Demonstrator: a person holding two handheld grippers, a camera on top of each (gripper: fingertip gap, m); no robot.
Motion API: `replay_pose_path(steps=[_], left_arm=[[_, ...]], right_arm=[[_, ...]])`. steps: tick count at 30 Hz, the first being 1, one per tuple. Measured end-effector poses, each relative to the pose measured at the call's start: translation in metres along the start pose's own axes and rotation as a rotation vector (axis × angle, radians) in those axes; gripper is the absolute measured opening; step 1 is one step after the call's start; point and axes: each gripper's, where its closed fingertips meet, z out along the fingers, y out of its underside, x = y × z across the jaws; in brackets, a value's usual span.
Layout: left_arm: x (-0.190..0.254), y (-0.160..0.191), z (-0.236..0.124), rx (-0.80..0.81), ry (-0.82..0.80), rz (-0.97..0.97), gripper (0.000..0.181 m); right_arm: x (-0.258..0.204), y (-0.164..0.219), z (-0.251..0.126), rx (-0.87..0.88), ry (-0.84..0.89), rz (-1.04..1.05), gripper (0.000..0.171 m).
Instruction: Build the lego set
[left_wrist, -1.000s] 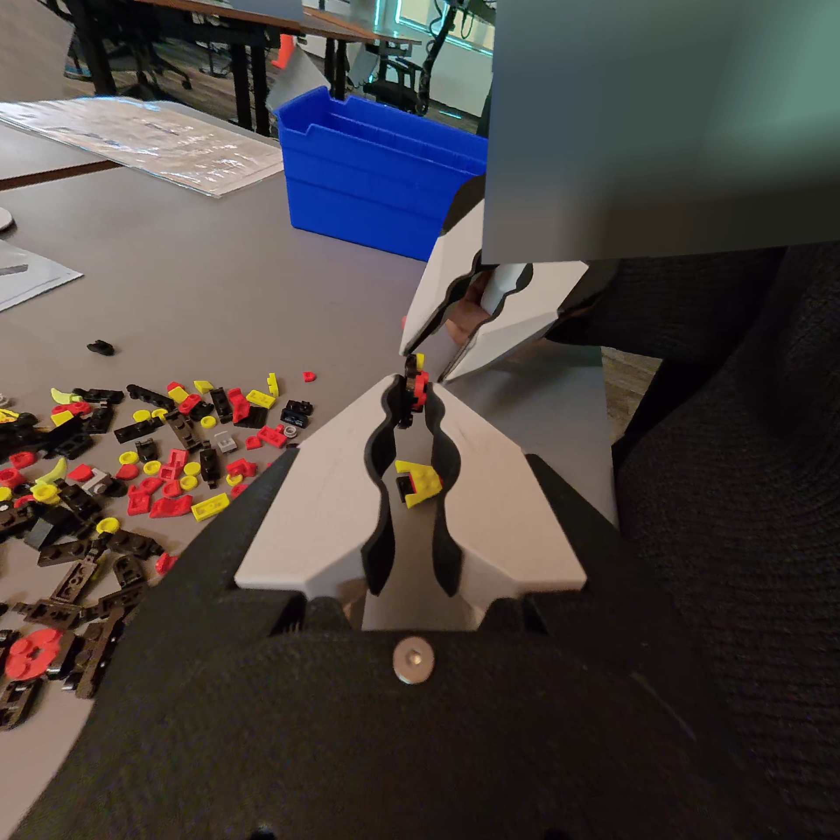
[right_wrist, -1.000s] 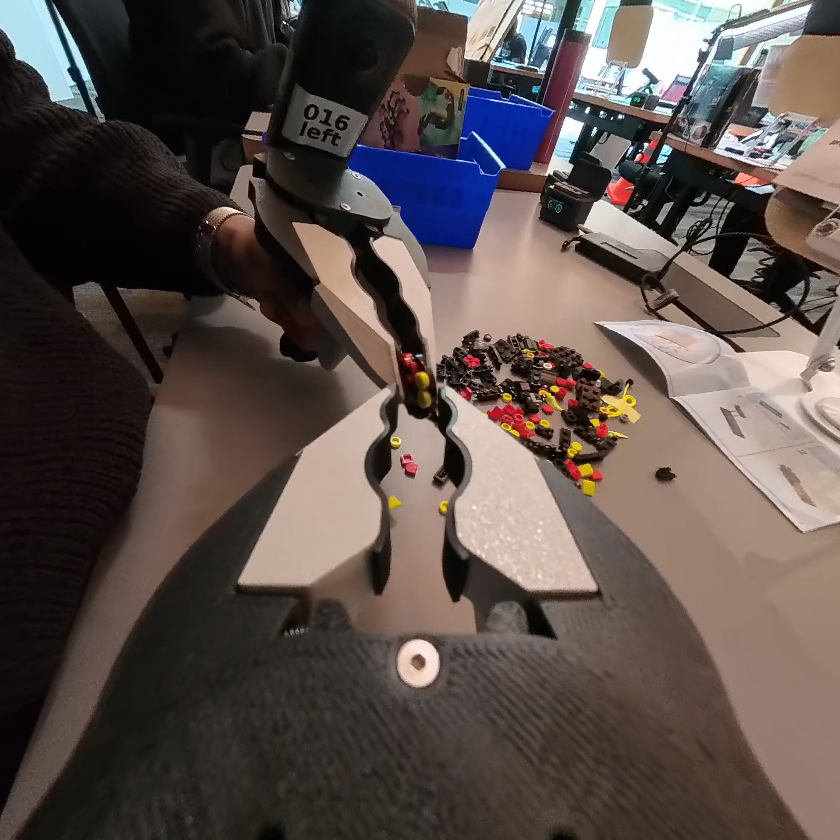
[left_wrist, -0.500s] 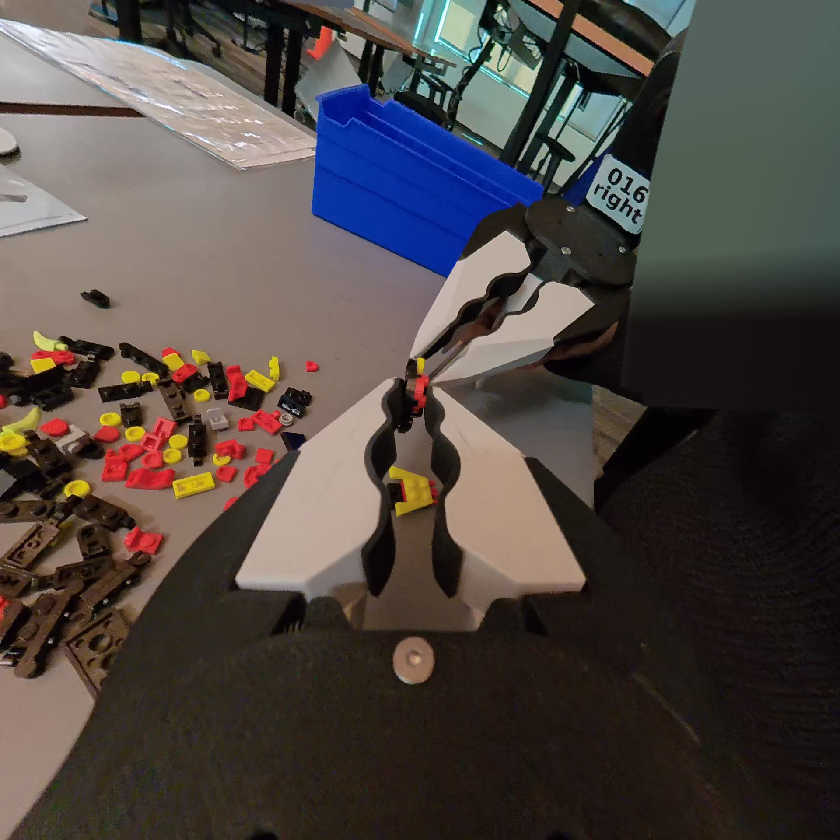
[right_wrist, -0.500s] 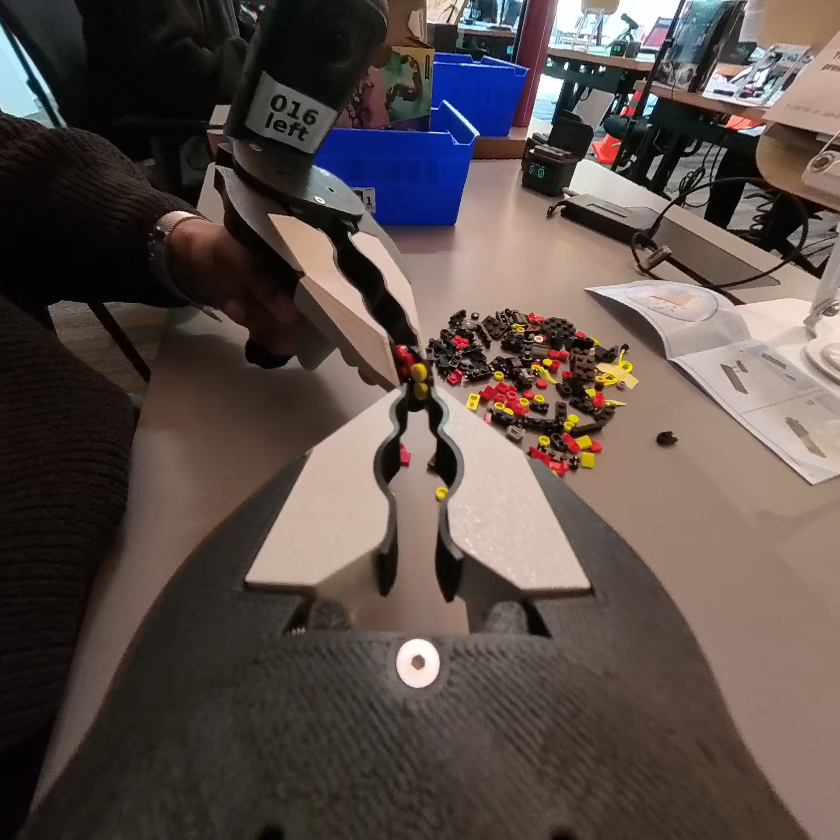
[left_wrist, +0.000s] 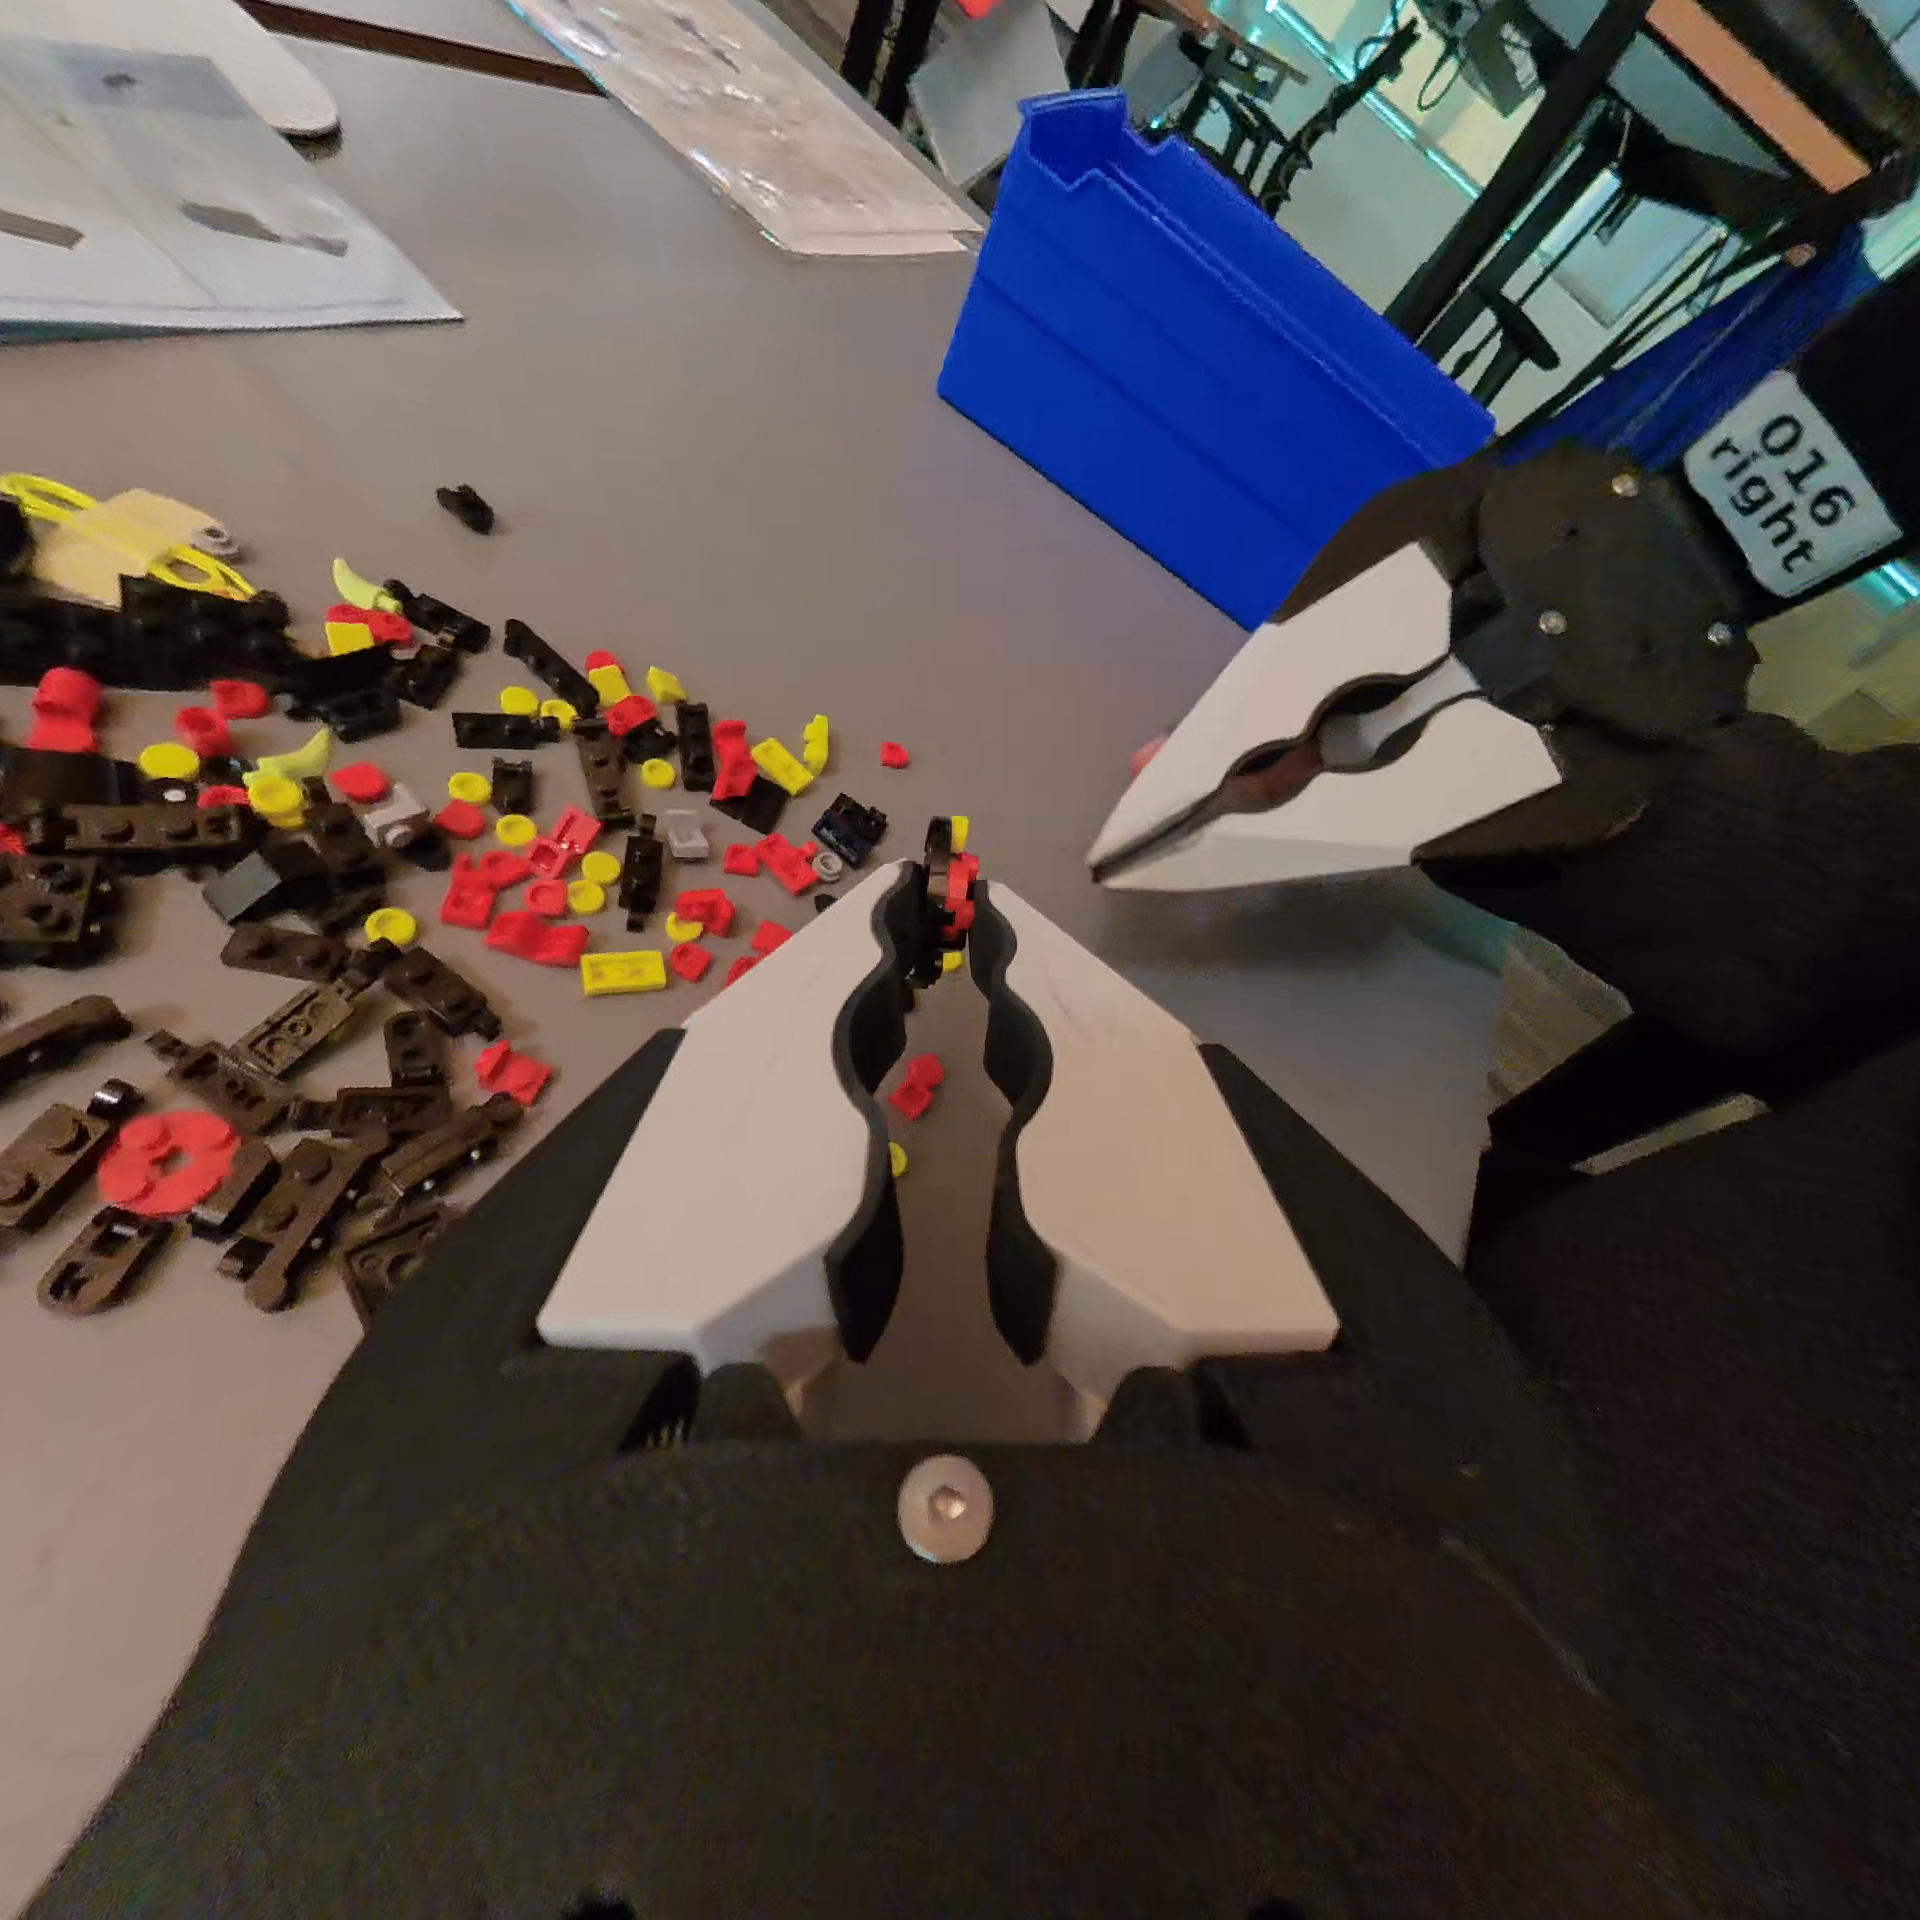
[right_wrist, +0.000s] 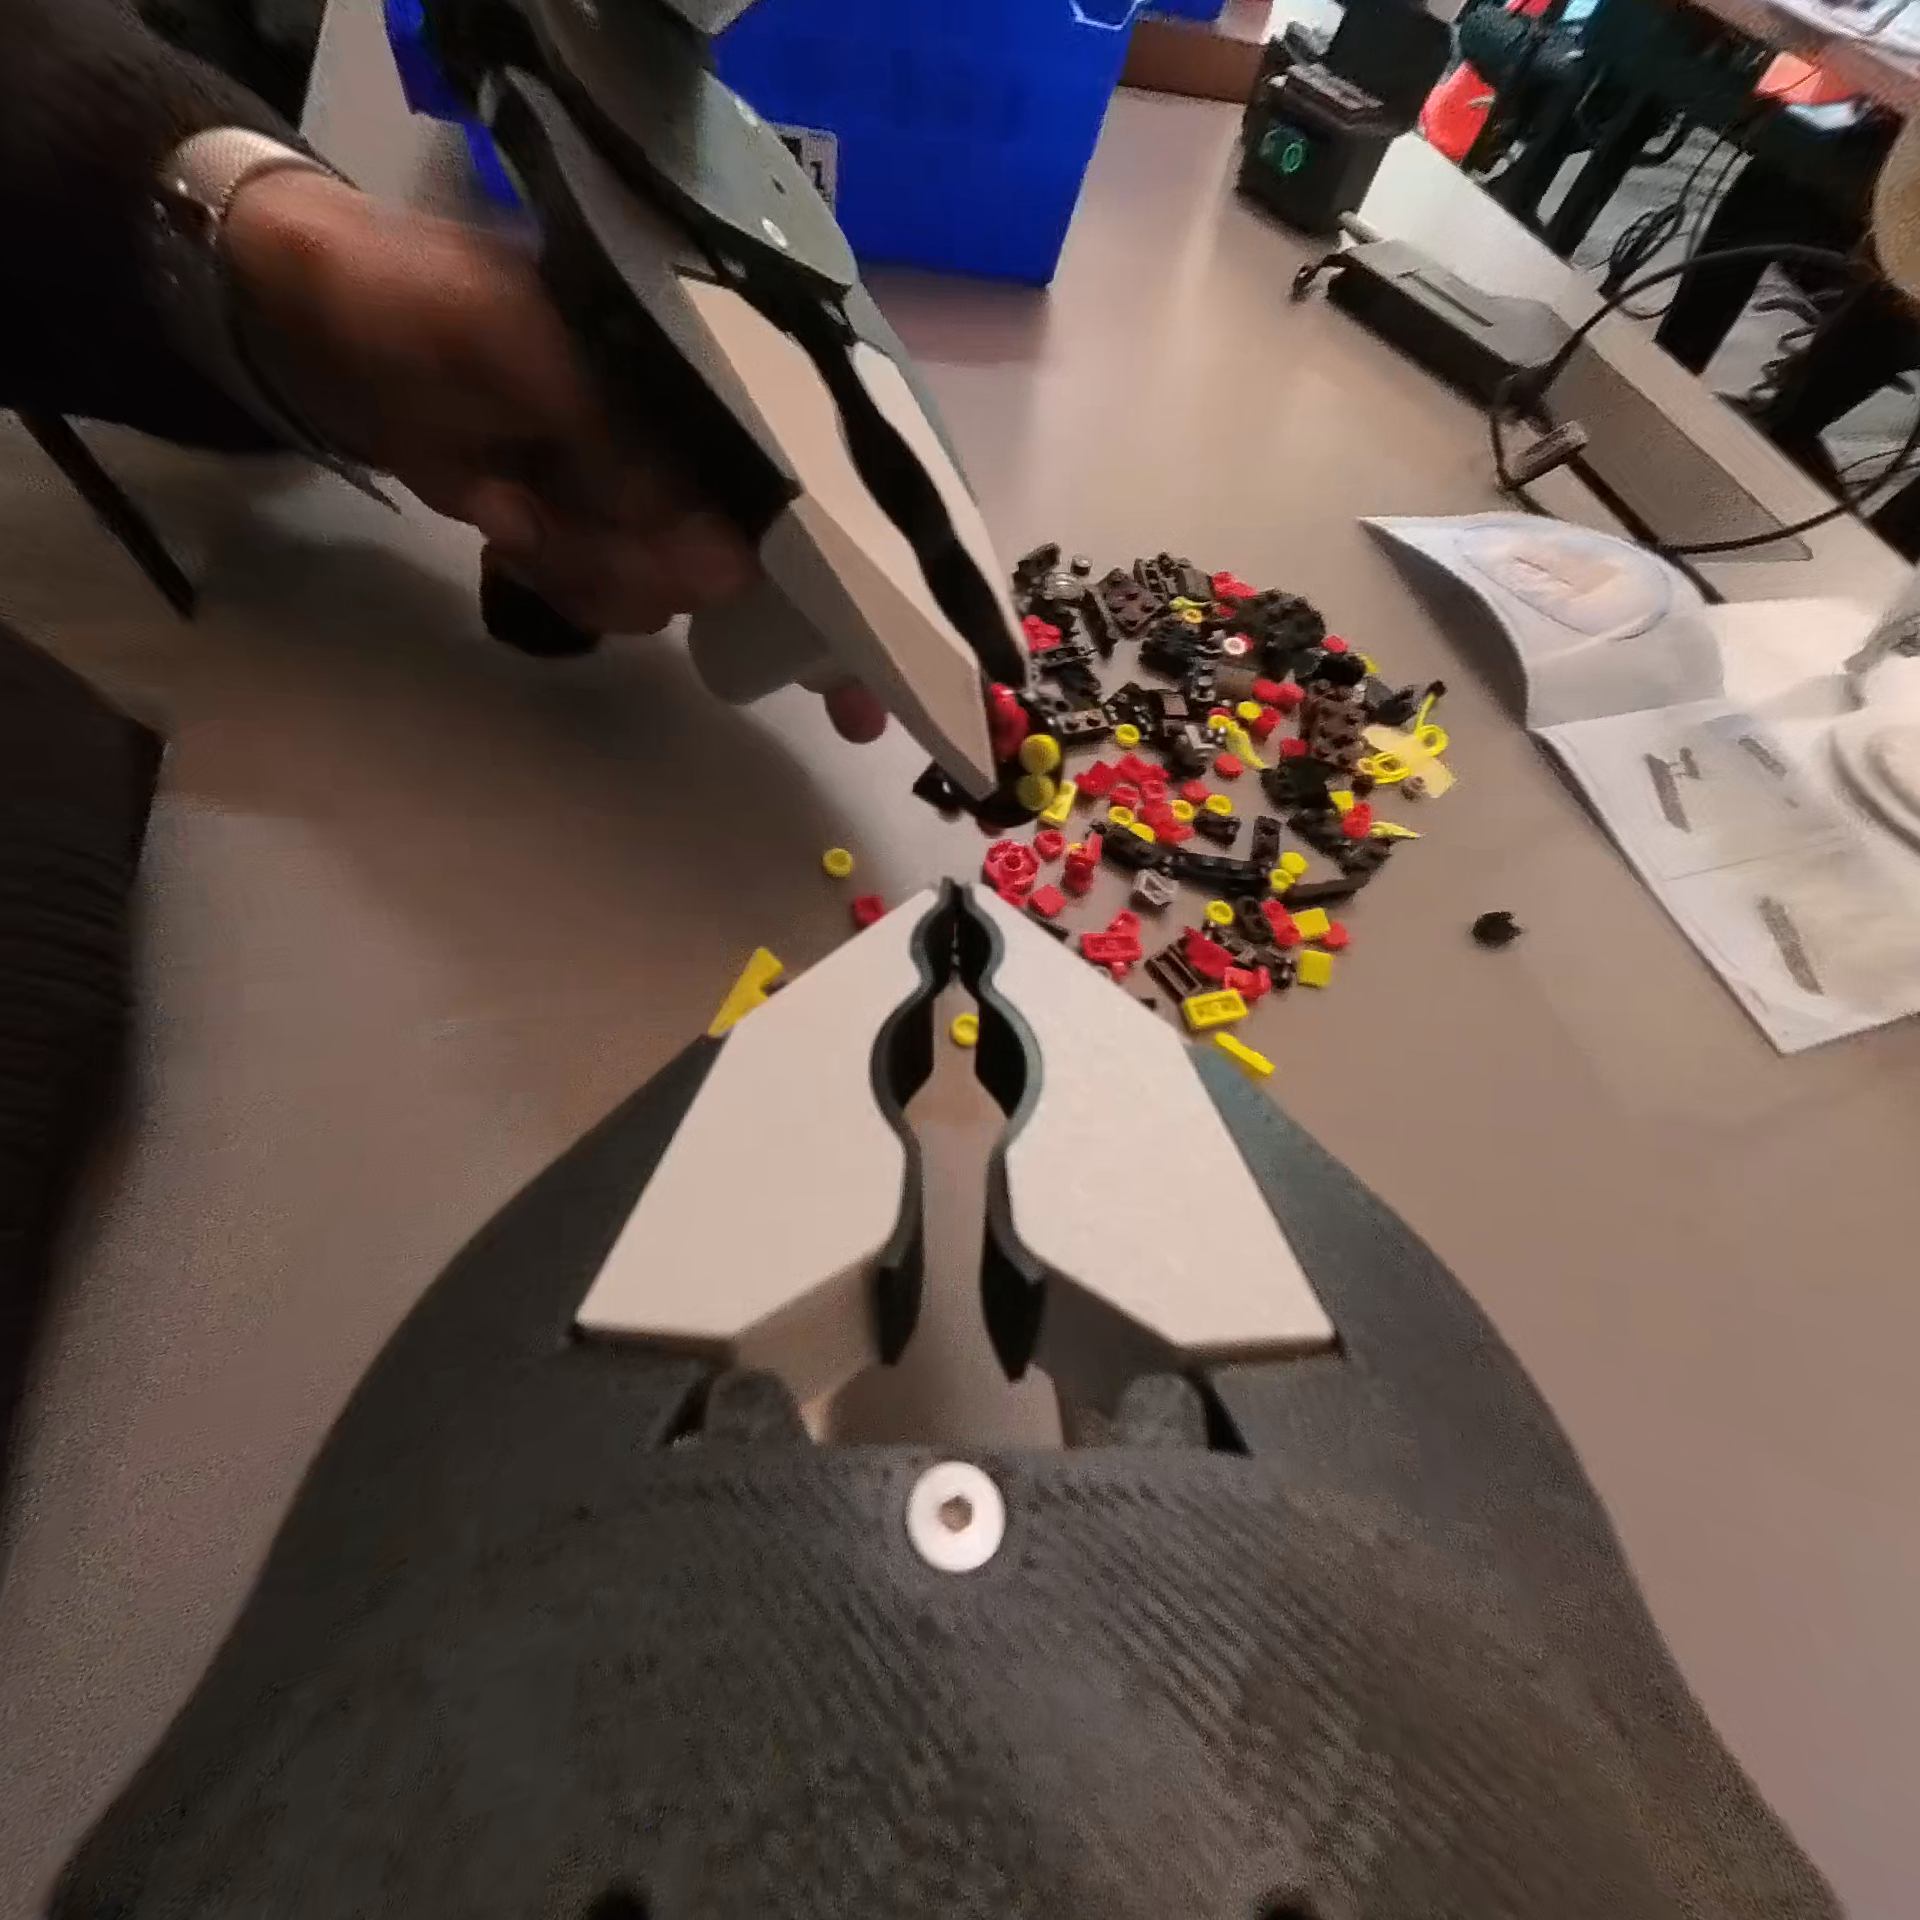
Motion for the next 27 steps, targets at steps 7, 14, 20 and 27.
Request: replay_pose_path(steps=[7, 14, 20, 27], left_arm=[[0.018, 0.002, 0.002, -0.010, 0.118, -0.002, 0.005], [0.029, 0.000, 0.001, 0.001, 0.184, -0.006, 0.005], [0.031, 0.005, 0.002, -0.027, 0.189, 0.012, 0.005], [0.031, 0.007, 0.005, -0.029, 0.141, 0.038, 0.004]], right_arm=[[0.007, -0.008, 0.000, 0.106, -0.005, 0.152, 0.018], [0.001, -0.012, 0.001, 0.109, -0.009, 0.115, 0.008], [-0.001, -0.009, 0.002, 0.081, 0.003, 0.074, 0.007], [-0.002, -0.004, 0.000, 0.034, -0.015, 0.097, 0.003]])
